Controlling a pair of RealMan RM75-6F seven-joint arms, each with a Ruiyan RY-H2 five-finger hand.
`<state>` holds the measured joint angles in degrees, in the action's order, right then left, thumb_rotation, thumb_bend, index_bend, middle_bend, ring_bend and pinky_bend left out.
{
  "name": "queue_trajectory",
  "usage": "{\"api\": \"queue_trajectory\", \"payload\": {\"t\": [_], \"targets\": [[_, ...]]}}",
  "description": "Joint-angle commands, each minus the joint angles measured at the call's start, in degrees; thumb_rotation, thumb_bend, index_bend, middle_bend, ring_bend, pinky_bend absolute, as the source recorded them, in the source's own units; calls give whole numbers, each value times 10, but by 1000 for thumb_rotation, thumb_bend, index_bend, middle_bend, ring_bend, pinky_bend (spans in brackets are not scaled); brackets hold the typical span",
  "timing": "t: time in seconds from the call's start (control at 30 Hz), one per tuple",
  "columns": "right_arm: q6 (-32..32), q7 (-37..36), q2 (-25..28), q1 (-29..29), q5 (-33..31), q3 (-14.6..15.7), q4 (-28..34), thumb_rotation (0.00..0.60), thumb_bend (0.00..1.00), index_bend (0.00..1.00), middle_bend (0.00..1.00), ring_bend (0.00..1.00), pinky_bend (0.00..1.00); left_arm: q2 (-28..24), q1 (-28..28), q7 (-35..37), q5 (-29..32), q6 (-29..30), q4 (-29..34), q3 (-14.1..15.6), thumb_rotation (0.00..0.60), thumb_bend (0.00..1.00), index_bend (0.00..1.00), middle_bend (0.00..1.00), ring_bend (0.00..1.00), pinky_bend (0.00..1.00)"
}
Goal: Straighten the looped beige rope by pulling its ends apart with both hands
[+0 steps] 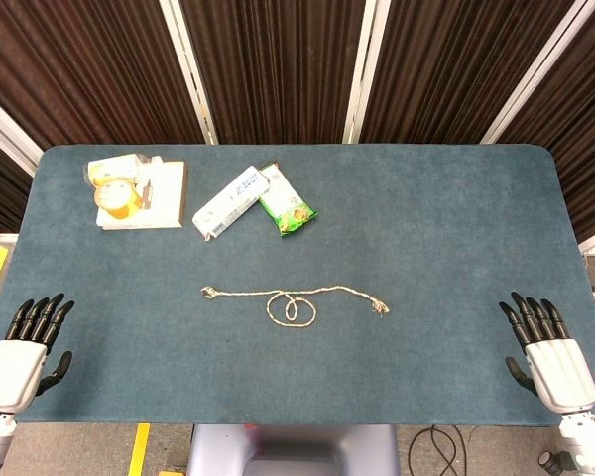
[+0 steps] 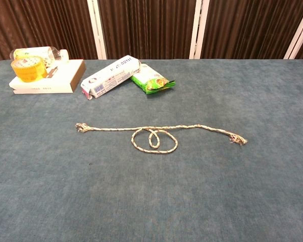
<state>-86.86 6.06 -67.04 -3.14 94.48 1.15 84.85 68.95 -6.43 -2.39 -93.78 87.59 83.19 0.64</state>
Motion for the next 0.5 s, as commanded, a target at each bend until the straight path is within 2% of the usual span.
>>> {"api": "queue_trajectory", "payload": {"t": [0.03, 0.23, 0.4, 0.5], "targets": [[-2, -1, 0, 0, 1, -1, 0, 600, 396, 0, 0, 0, 0, 0, 1, 0, 2, 0, -1, 0, 600, 453, 0, 0, 0, 26], [-4, 0, -2, 1, 2, 0, 0, 600, 396, 0, 0, 0, 0, 14, -13, 6, -8, -11, -10, -1, 600, 453, 0, 0, 0, 27], [2, 7, -5, -1, -1, -1, -1, 600, 396, 0, 0, 0, 0, 50, -58, 18, -19, -58, -33, -13, 600, 453, 4, 0, 0, 27], [6, 12, -8, -3, -4, -2, -3, 600, 396, 0, 0, 0, 0, 80, -92, 7, -28, -83, -55, -25, 600, 458, 104, 1, 0, 28]]}}
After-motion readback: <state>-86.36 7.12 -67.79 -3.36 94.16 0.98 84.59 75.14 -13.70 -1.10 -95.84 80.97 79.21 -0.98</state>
